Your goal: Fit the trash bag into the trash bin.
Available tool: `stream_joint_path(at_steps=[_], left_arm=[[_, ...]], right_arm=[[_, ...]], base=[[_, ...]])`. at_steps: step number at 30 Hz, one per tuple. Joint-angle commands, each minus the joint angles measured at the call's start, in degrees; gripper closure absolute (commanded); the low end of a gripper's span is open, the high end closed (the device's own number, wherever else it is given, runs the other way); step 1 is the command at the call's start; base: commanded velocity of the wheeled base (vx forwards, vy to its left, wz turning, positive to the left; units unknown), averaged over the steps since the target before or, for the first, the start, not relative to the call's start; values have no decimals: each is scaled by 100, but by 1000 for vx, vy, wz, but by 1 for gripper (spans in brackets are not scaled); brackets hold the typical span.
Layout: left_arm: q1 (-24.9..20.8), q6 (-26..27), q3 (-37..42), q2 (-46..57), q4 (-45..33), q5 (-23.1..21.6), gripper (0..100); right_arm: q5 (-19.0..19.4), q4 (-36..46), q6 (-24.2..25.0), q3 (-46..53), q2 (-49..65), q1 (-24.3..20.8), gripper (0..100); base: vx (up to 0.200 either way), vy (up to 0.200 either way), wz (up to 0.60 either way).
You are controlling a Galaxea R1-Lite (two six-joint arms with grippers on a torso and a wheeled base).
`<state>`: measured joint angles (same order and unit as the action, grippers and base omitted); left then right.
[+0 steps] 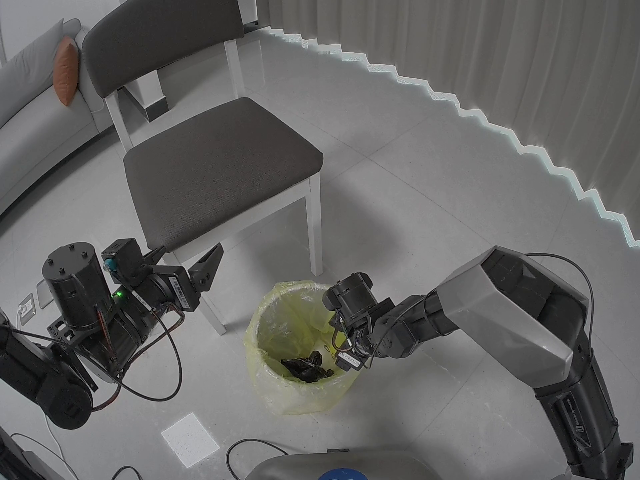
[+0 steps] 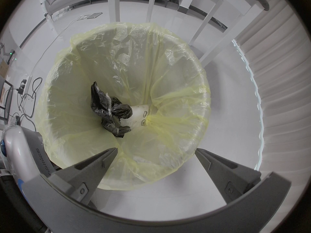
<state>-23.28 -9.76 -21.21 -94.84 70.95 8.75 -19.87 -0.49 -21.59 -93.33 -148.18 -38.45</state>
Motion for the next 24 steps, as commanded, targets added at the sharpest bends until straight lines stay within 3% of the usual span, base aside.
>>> stream_joint_path(at_steps=[1,14,22,24], left_arm=[[-1,1,3,-17,7,4,0],[-27,-8,-32,80,-2,12,0],[-124,-8,12,150,7,21,0],[-185,-8,47,203,7,21,0]], right_arm=[[1,-30,6,122,237,-22,0],[1,-1006,76,1546,1687,-119,0],[27,-1120,129,2328,2873,74,0],[27,-1147,234,2609,3322,303,0]], base=[[0,0,0],[0,0,0],[0,0,0],[0,0,0]])
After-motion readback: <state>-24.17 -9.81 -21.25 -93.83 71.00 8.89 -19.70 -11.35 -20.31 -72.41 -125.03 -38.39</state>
